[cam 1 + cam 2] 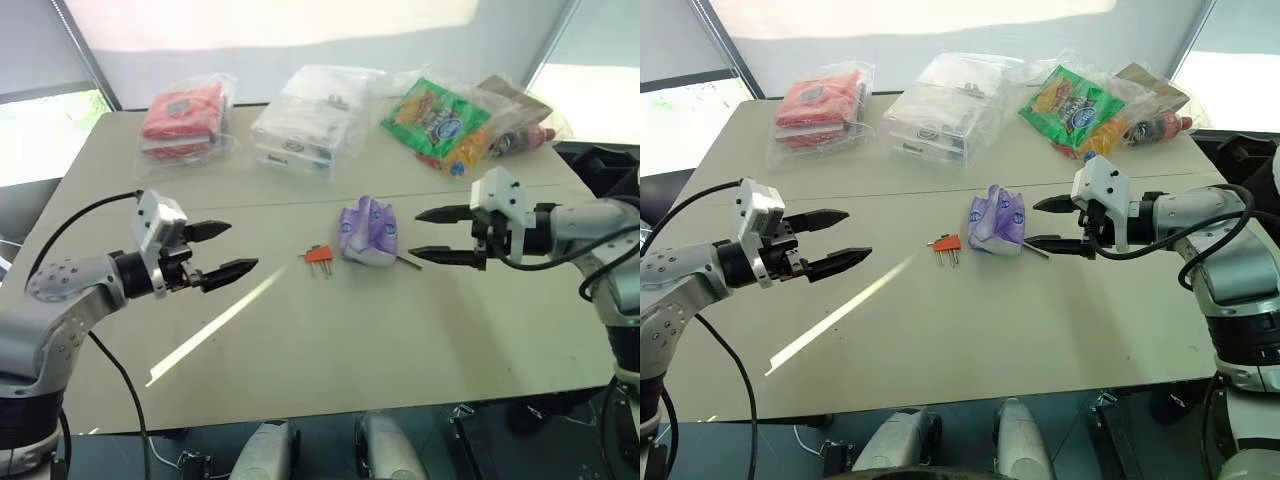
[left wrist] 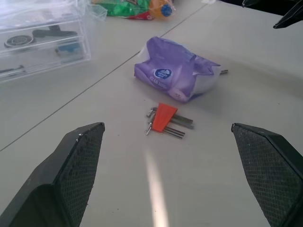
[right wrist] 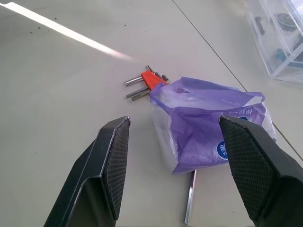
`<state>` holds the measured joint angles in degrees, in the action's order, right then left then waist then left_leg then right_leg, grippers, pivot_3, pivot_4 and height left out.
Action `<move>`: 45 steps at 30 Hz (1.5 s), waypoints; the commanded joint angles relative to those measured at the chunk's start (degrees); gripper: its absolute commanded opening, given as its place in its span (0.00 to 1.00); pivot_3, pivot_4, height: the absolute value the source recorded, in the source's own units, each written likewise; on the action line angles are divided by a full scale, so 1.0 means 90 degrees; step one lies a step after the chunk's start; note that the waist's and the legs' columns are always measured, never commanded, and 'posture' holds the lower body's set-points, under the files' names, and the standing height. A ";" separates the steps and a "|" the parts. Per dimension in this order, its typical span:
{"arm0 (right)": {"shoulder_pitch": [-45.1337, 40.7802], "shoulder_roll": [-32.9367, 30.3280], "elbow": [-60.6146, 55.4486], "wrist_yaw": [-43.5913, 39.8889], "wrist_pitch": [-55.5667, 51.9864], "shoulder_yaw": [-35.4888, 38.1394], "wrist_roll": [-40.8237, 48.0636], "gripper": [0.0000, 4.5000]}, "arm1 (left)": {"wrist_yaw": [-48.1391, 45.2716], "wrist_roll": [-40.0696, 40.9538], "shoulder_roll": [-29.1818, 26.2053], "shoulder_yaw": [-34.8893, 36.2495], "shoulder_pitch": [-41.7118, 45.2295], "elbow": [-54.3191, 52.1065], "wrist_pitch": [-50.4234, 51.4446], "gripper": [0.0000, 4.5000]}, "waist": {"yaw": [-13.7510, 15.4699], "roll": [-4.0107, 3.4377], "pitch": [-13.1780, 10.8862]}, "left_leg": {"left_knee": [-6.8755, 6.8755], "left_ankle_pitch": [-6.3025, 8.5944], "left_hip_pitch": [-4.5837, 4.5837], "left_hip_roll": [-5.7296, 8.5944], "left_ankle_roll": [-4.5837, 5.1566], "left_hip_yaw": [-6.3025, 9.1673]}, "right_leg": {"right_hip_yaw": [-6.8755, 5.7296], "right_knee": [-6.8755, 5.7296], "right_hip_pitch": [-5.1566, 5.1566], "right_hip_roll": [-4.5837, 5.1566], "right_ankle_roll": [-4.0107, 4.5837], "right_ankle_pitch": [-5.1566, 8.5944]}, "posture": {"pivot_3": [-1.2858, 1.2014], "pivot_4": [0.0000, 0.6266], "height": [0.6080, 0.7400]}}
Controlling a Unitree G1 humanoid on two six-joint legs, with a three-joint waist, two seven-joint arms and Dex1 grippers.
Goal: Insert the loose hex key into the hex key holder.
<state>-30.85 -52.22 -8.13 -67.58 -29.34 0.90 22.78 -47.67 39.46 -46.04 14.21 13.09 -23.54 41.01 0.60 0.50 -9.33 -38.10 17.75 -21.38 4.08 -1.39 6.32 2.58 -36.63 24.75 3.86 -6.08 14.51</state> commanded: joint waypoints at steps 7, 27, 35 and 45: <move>0.0085 -0.0038 -0.0502 0.0193 -0.0208 0.0237 0.0200 0.69 | 0.0081 0.0037 -0.0003 -0.0045 0.0087 -0.0070 0.0019 1.00 | 0.0004 0.0000 0.0000 | 0.0000 0.0000 0.0000 0.0000 0.0000 0.0000 | 0.0000 0.0000 0.0000 0.0000 0.0000 0.0000 | 0.52 0.24 1.00; 0.1130 0.0966 -0.0867 0.1809 0.0825 -0.0235 -0.0823 0.69 | 0.0114 -0.0003 -0.0058 -0.0078 0.0010 -0.0129 0.0013 1.00 | 0.0001 0.0001 0.0000 | 0.0000 -0.0003 -0.0001 0.0001 -0.0005 0.0001 | 0.0000 -0.0001 0.0002 0.0000 0.0000 0.0000 | 0.52 0.24 1.00; 0.1249 0.1609 -0.0495 0.2350 0.1451 -0.0744 -0.1523 0.69 | 0.0214 0.0011 -0.0040 -0.0088 -0.0076 -0.0231 0.0024 1.00 | -0.0007 0.0000 0.0000 | 0.0001 -0.0012 0.0000 0.0001 -0.0021 0.0000 | 0.0000 -0.0002 0.0004 -0.0004 0.0000 0.0000 | 0.52 0.24 1.00; 0.0784 0.1959 0.1255 0.2947 0.3001 -0.1501 -0.2984 0.69 | 0.0424 0.0055 -0.0020 0.0000 -0.0258 -0.0498 0.0093 1.00 | -0.0040 0.0000 0.0000 | 0.0000 -0.0016 0.0001 0.0002 -0.0028 -0.0001 | -0.0004 -0.0003 0.0004 -0.0010 0.0000 0.0000 | 0.52 0.24 1.00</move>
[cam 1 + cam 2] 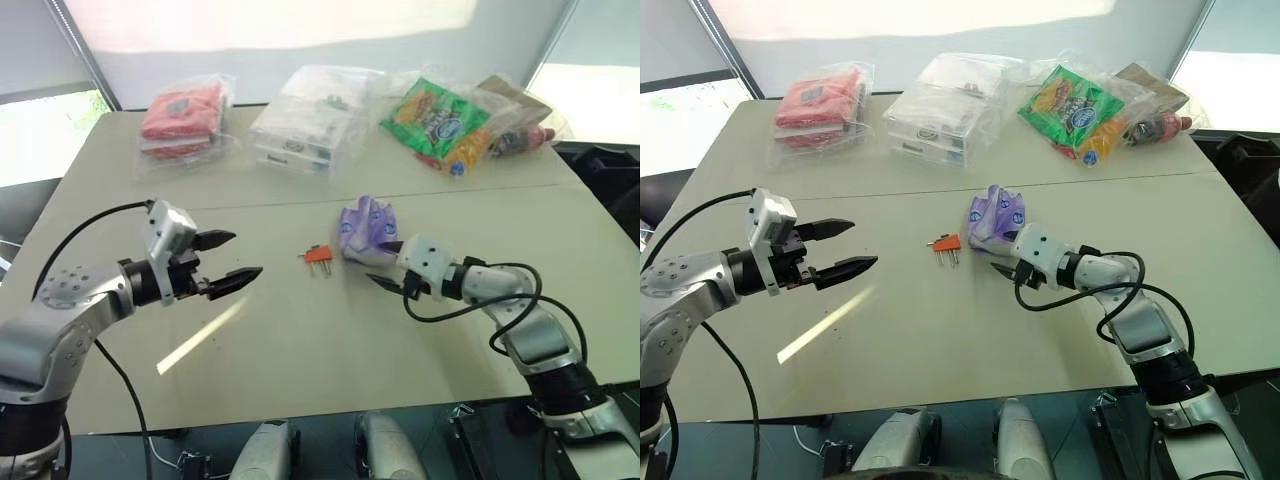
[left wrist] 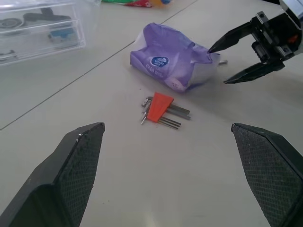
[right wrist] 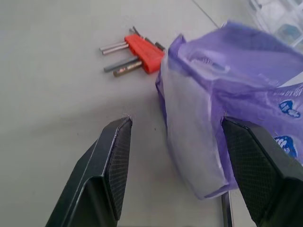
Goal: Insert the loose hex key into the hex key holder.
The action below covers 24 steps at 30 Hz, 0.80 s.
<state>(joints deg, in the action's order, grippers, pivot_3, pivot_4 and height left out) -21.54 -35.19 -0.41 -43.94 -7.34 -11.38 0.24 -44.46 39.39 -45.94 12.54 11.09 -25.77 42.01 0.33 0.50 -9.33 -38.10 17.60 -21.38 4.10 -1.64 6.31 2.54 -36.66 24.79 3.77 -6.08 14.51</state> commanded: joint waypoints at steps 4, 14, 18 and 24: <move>-0.0473 0.0289 0.1171 0.0845 0.1170 -0.0296 -0.0997 0.69 | 0.0173 0.0086 -0.0021 0.0254 -0.0165 -0.0380 -0.0008 1.00 | -0.0057 0.0000 0.0000 | 0.0001 -0.0004 0.0000 0.0000 -0.0007 -0.0001 | 0.0000 -0.0004 0.0003 -0.0003 0.0000 0.0000 | 0.52 0.24 1.00; -0.0410 0.0409 0.1354 0.0877 0.1627 -0.0145 -0.0959 0.01 | 0.0352 0.0077 0.0040 0.0244 -0.0403 -0.0548 -0.0067 1.00 | -0.0120 0.0000 0.0000 | 0.0003 -0.0005 0.0000 0.0000 -0.0009 0.0001 | 0.0000 -0.0006 0.0003 -0.0005 0.0000 0.0000 | 0.52 0.24 1.00; -0.0360 0.0602 0.0970 0.1148 0.1420 0.0344 -0.0508 0.01 | 0.0377 0.0058 0.0074 0.0188 -0.0389 -0.0539 -0.0093 1.00 | -0.0118 0.0000 0.0000 | 0.0003 -0.0005 0.0000 0.0000 -0.0009 0.0002 | 0.0001 -0.0006 0.0003 -0.0004 0.0000 0.0000 | 0.52 0.24 1.00; -0.0847 0.1115 0.1027 0.3444 0.0981 0.1787 -0.0649 0.01 | 0.0344 -0.0023 0.0156 -0.0005 -0.0301 -0.0452 -0.0164 1.00 | -0.0104 -0.0001 0.0000 | 0.0003 -0.0005 -0.0001 0.0001 -0.0009 -0.0001 | 0.0005 -0.0014 0.0009 -0.0005 0.0000 0.0000 | 0.52 0.24 1.00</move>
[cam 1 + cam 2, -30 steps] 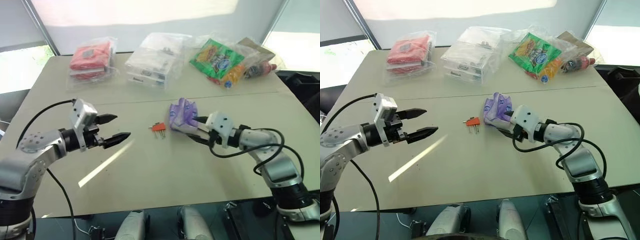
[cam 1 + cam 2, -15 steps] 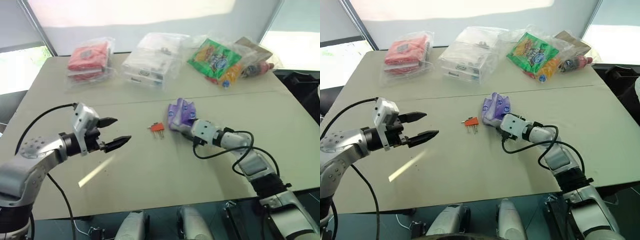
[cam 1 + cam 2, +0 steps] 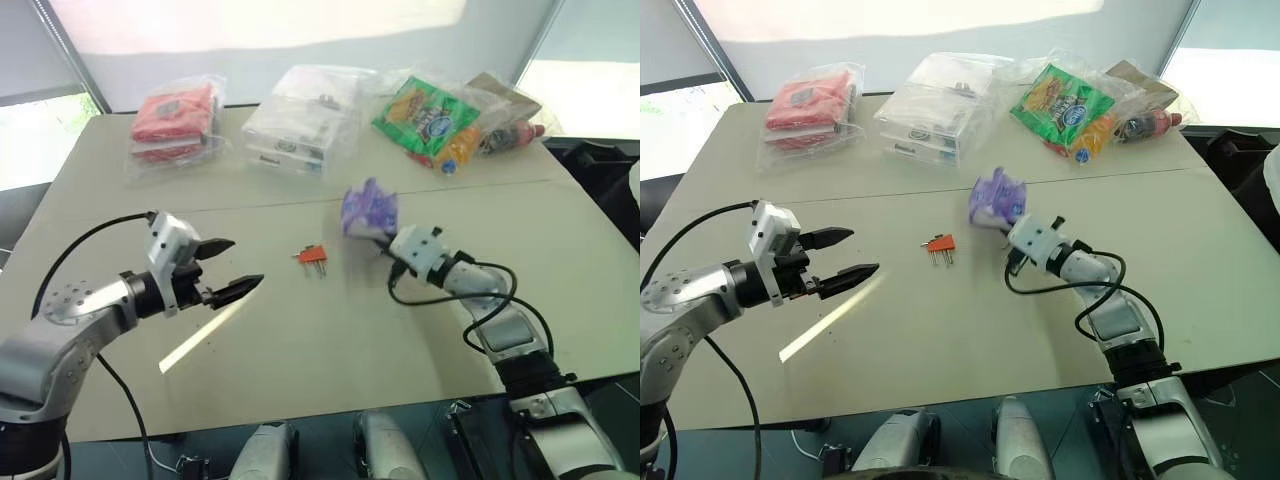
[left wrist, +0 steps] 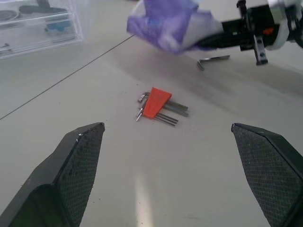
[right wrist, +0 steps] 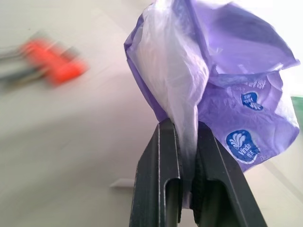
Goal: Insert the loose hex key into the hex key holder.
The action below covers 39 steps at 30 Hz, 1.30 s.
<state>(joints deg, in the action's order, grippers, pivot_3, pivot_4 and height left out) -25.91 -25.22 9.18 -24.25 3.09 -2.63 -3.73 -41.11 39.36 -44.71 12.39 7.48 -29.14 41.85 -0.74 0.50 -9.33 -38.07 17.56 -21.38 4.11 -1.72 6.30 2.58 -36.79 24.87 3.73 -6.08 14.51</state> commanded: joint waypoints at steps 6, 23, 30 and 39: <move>-0.0795 -0.0169 0.1114 0.3177 -0.1894 0.1893 -0.0496 0.01 | -0.0075 -0.0130 0.0108 -0.0217 0.0308 0.0092 -0.0224 1.00 | 0.0031 0.0003 0.0002 | -0.0001 -0.0001 -0.0001 0.0008 -0.0002 0.0001 | -0.0001 -0.0011 0.0001 0.0005 0.0001 0.0001 | 0.52 0.24 1.00; -0.1414 -0.0738 0.2900 0.4139 -0.2605 0.2893 0.0336 0.60 | -0.0150 -0.0334 0.0224 -0.0384 0.0532 0.0283 -0.0311 1.00 | -0.0041 -0.0014 -0.0005 | 0.0007 0.0007 -0.0002 -0.0002 0.0014 -0.0046 | 0.0030 -0.0028 0.0027 -0.0004 0.0000 0.0000 | 0.52 0.24 1.00; -0.1155 -0.0622 0.1665 0.3868 -0.1982 0.2755 0.0563 0.98 | -0.0164 -0.0341 0.0228 -0.0365 0.0545 0.0298 -0.0319 1.00 | -0.0036 -0.0014 -0.0005 | 0.0005 0.0007 -0.0002 -0.0001 0.0014 -0.0045 | 0.0030 -0.0028 0.0026 -0.0004 0.0000 0.0000 | 0.52 0.24 1.00; -0.1237 -0.0898 -0.0153 -0.0590 -0.1762 0.1013 0.1824 0.98 | -0.0267 -0.0318 0.0197 -0.0394 0.0697 0.0425 -0.0282 1.00 | -0.0154 -0.0014 -0.0005 | 0.0006 0.0014 0.0000 -0.0005 0.0026 -0.0039 | 0.0027 -0.0032 0.0026 -0.0008 -0.0001 0.0000 | 0.52 0.24 1.00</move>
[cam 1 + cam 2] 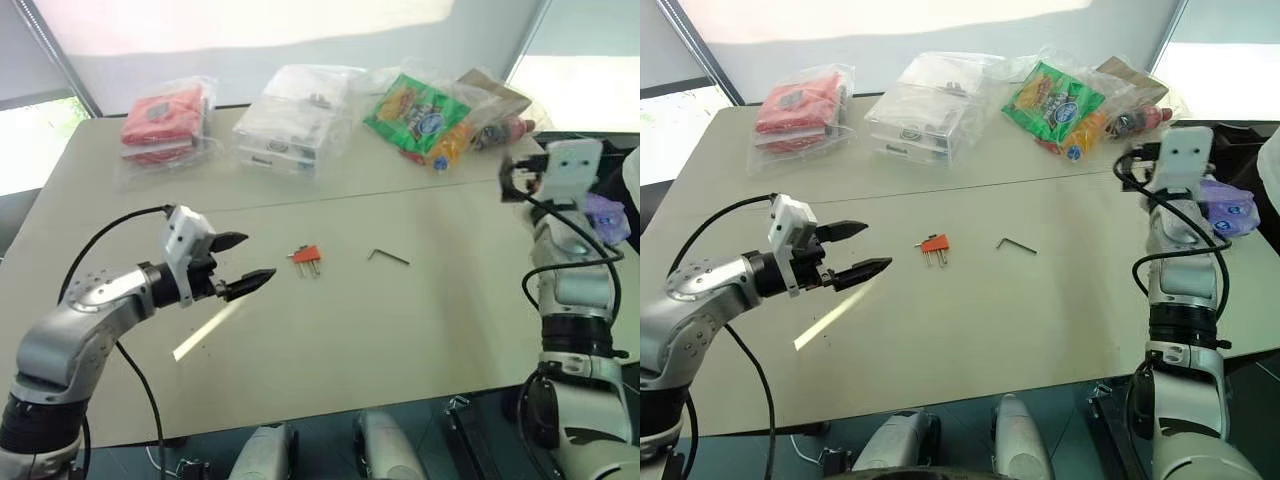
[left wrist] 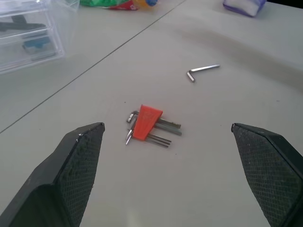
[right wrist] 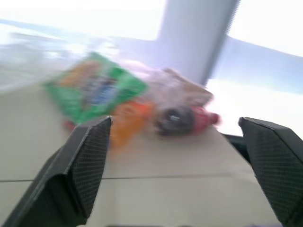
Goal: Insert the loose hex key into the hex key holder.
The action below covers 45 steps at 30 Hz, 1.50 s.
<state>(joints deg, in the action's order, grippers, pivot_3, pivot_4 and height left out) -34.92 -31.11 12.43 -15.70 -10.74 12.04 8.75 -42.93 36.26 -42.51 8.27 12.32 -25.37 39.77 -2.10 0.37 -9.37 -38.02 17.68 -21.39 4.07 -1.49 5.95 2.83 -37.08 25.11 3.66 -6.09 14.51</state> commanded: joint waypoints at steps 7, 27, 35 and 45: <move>-0.0804 -0.0662 0.0697 -0.4281 0.0140 -0.2050 0.0121 0.98 | -0.0103 0.0084 -0.0055 0.0161 0.0290 0.0118 0.0002 1.00 | 0.0035 0.0002 -0.0001 | -0.0002 0.0001 -0.0003 0.0005 0.0001 0.0014 | -0.0010 0.0008 -0.0003 0.0007 0.0000 0.0000 | 0.52 0.24 1.00; -0.2801 0.1421 0.5006 -0.5318 0.2766 -0.3217 -0.1390 0.98 | 0.0394 0.0582 -0.0256 0.1026 -0.0572 -0.0776 0.0552 1.00 | -0.0037 0.0002 -0.0002 | 0.0002 -0.0012 -0.0011 0.0006 -0.0023 0.0021 | -0.0010 -0.0002 0.0016 0.0010 0.0001 0.0000 | 0.52 0.24 1.00; -0.3021 0.1611 0.5837 -0.5088 0.3647 -0.3377 -0.2006 0.98 | 0.0606 0.0739 -0.0291 0.1307 -0.0894 -0.1086 0.0634 1.00 | -0.0055 0.0002 -0.0002 | 0.0002 -0.0013 -0.0007 0.0005 -0.0026 0.0020 | -0.0010 -0.0004 0.0016 0.0006 0.0001 0.0000 | 0.52 0.24 1.00; -0.3104 0.2153 0.6070 -0.5115 0.3467 -0.3179 -0.1984 0.98 | 0.0777 0.0851 -0.0296 0.1407 -0.1087 -0.1267 0.0657 1.00 | -0.0089 0.0002 -0.0001 | 0.0006 -0.0014 -0.0005 0.0001 -0.0028 0.0022 | -0.0009 -0.0009 0.0017 0.0004 0.0001 0.0000 | 0.52 0.24 1.00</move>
<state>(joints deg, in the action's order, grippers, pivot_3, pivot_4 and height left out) -61.56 -13.02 66.89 -61.58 20.77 -16.65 -8.92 -36.22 43.22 -44.48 19.20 2.51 -34.96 45.91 -2.90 0.39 -9.39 -37.96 17.56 -21.43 4.08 -1.74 6.15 2.74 -37.16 25.27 3.70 -6.09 14.51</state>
